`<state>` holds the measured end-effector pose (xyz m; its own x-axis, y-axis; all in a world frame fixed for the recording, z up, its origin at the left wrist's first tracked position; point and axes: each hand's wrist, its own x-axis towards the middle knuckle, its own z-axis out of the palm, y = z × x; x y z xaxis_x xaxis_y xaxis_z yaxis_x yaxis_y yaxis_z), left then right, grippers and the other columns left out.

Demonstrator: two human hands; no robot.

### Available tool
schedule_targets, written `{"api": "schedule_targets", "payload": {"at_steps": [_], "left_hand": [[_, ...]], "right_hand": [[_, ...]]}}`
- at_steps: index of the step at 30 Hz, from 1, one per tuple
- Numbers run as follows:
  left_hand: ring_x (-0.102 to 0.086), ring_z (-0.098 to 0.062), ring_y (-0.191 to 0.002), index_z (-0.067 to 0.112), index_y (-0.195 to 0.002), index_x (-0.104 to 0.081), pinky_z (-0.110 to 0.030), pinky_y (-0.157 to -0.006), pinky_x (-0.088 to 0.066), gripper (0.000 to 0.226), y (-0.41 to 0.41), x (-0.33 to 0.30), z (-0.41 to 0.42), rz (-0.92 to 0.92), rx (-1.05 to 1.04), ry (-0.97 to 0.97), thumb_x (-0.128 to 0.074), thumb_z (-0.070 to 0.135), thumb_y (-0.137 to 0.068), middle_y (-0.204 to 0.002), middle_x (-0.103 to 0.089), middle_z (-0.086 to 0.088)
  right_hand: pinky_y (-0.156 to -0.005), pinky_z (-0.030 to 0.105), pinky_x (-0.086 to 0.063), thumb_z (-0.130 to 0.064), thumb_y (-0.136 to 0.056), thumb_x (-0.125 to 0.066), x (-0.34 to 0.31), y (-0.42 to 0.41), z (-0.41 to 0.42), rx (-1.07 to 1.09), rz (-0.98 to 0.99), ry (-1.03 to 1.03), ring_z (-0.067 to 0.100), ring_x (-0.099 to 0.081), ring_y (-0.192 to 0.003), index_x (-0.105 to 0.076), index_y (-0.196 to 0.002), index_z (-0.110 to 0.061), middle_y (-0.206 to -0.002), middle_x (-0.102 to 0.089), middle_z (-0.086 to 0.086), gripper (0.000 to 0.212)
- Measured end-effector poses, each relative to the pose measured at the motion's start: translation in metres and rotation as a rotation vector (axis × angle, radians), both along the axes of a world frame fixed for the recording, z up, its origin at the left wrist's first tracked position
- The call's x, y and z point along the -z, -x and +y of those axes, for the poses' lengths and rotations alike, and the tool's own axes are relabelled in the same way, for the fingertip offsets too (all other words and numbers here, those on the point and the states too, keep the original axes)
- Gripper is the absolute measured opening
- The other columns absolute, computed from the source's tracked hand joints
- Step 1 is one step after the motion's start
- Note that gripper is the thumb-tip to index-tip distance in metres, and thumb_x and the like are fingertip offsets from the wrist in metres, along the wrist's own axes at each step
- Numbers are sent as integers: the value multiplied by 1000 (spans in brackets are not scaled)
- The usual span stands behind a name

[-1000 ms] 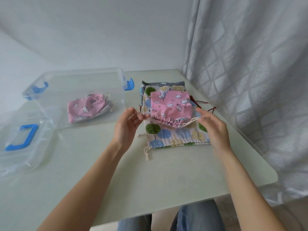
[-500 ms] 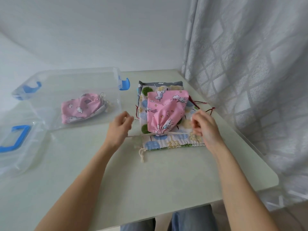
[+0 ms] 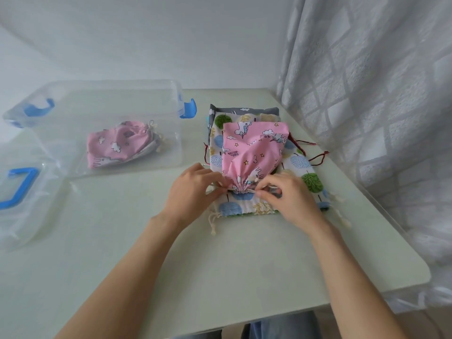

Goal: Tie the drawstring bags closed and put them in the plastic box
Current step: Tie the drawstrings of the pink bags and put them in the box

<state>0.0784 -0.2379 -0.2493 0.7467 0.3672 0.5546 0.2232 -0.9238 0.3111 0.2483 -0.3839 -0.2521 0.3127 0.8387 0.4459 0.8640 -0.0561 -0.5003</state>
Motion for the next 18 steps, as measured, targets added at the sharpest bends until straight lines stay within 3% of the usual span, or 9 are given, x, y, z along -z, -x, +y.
{"api": "schedule_targets", "payload": {"at_steps": [4, 7, 9, 11, 14, 16, 18], "left_hand": [[-50, -17, -69, 24, -82, -71, -23, -55, -37, 7, -1, -3, 2, -17, -35, -27, -74, 21, -76, -73, -69, 8], [-53, -18, -71, 23, -81, -70, -18, -49, -27, 3, -2, -7, 1, -14, -88, -46, -72, 22, -79, -75, -69, 9], [-50, -10, -69, 25, -82, -70, -14, -50, -26, 2, -1, -8, 0, -10, -138, 8, -71, 26, -81, -72, -64, 18], [-47, 1, -62, 28, -82, -71, -18, -51, -31, 3, 3, -8, -2, -18, -133, 184, -71, 31, -80, -67, -57, 25], [-55, 4, -66, 25, -84, -72, -12, -59, -39, 7, 4, -17, -6, -195, 3, 616, -69, 31, -82, -77, -68, 17], [-61, 0, -81, 22, -91, -73, -14, -72, -45, 16, 5, -28, -9, -326, 53, 820, -58, 26, -91, -89, -72, 12], [-63, -7, -93, 21, -97, -71, -20, -84, -47, 27, 9, -36, -8, -409, 74, 934, -44, 20, -97, -97, -73, 8]], "right_hand": [[-67, 34, -50, -13, -79, -71, -5, -1, -1, 27, -34, -119, 20, -60, -74, -72, -80, -12, -75, -65, -6, 1], [-66, 28, -49, -13, -78, -70, -7, -3, -1, 43, -50, -186, 18, -62, -74, -72, -80, -9, -78, -68, -3, 5], [-65, 24, -46, -13, -78, -72, -5, -4, -3, 55, -5, -186, 11, -60, -74, -73, -80, -10, -78, -67, -5, 4], [-63, 19, -43, -13, -78, -74, -5, -7, -6, 60, 105, -161, 7, -59, -73, -72, -85, -18, -82, -69, -5, 9], [-72, 18, -48, -21, -84, -68, -15, -6, -10, -7, 313, -159, 8, -63, -83, -64, -104, -34, -97, -69, -9, 24], [-72, 15, -47, -16, -93, -54, -24, 5, -6, -46, 320, -140, 0, -61, -81, -60, -117, -29, -101, -66, -15, 28], [-62, 14, -45, -7, -97, -46, -33, 18, 4, -56, 261, -129, 2, -57, -66, -61, -119, -19, -91, -67, -12, 30]]}}
